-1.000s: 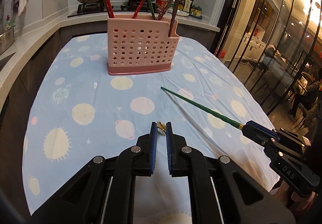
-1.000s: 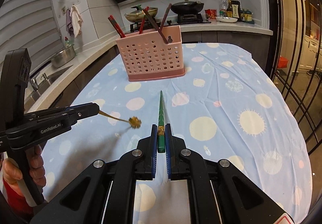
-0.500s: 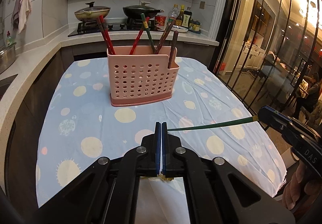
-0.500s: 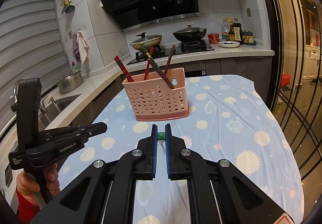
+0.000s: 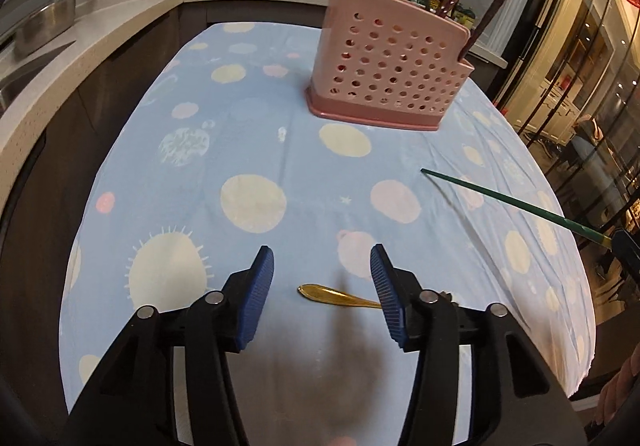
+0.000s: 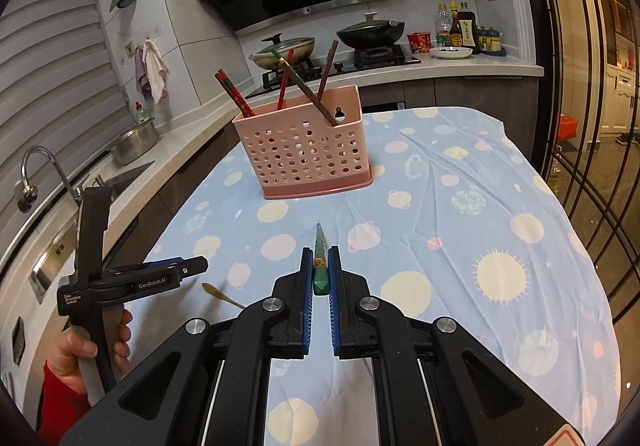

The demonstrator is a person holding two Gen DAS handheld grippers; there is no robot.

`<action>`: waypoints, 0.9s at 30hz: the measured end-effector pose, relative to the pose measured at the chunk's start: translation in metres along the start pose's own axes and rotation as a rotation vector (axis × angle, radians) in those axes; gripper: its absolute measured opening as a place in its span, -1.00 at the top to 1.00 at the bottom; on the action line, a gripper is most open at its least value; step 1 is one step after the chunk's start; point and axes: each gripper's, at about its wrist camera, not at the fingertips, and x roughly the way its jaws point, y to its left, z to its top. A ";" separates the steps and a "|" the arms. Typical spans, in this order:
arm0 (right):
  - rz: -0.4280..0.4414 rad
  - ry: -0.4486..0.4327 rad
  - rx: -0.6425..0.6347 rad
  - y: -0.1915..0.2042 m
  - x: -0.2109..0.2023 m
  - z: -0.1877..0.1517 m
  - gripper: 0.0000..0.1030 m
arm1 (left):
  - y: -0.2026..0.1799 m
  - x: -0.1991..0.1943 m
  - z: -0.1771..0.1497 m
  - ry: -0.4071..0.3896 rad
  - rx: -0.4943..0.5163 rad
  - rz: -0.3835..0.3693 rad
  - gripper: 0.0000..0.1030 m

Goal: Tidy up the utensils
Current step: 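Lower the open left tool back to the gold spoon on the cloth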

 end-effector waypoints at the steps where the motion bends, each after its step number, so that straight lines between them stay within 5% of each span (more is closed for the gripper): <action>1: 0.000 0.006 0.002 0.000 0.001 -0.002 0.87 | 0.001 0.002 -0.002 0.003 -0.001 0.002 -0.11; 10: 0.003 0.040 -0.004 0.007 0.008 -0.010 0.87 | -0.011 0.030 0.009 0.031 0.079 0.044 -0.14; 15: -0.003 0.045 -0.003 0.008 0.006 -0.011 0.87 | -0.018 0.031 -0.015 0.057 0.145 0.069 -0.08; 19: 0.001 0.058 -0.005 0.009 0.008 -0.015 0.87 | -0.026 0.014 -0.040 0.070 0.190 0.042 -0.07; 24: 0.000 0.069 -0.003 0.010 0.007 -0.021 0.87 | -0.041 -0.009 -0.066 0.105 0.227 -0.080 -0.07; 27: -0.004 0.069 0.000 0.008 0.005 -0.023 0.87 | -0.032 -0.015 -0.050 0.051 0.197 -0.034 -0.07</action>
